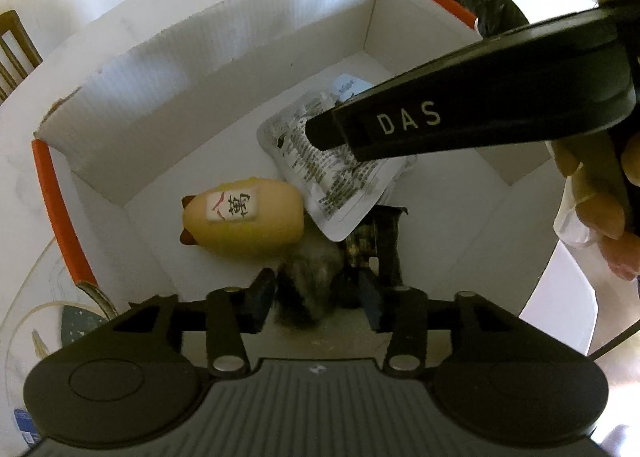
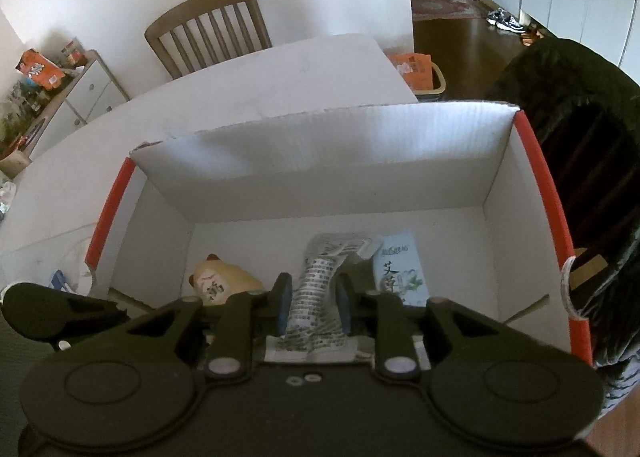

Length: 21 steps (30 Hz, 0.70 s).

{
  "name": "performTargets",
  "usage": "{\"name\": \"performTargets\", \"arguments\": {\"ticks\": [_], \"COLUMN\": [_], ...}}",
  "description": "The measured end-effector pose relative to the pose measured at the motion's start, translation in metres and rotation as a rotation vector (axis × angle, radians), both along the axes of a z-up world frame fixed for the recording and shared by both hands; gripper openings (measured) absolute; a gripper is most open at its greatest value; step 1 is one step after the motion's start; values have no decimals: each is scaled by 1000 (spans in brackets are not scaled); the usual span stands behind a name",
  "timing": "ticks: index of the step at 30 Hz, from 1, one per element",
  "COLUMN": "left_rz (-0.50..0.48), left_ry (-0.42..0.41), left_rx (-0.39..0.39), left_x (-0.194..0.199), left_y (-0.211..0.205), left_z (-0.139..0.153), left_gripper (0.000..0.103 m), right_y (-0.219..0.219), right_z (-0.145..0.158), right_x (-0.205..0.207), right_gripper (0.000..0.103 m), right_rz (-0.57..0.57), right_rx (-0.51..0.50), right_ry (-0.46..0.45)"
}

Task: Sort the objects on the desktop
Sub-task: 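Open both grippers to release the two packets into the shoebox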

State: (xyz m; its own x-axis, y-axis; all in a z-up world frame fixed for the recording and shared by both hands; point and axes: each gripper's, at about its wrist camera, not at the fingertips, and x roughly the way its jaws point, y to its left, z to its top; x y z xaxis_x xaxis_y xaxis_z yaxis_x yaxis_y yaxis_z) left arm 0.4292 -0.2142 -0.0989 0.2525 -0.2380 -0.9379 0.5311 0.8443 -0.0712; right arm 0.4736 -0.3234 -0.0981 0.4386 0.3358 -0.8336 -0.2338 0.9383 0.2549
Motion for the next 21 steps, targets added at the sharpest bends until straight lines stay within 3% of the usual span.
{"name": "performTargets", "arguments": {"ticks": [5,21], "left_rz": [21,131], "left_ry": [-17,-125], "left_rx": [-41,-223], "left_x": [-2,-34], "left_y": [4,22], "left_z": [11,47], "left_gripper": [55,55], "right_y": [-6,-8], "right_z": [6,34], "right_x": [-3,-28], "right_gripper": [31,35], "right_rz": [3,42], "right_rx": [14,49], "right_ry": [-7,-43]}}
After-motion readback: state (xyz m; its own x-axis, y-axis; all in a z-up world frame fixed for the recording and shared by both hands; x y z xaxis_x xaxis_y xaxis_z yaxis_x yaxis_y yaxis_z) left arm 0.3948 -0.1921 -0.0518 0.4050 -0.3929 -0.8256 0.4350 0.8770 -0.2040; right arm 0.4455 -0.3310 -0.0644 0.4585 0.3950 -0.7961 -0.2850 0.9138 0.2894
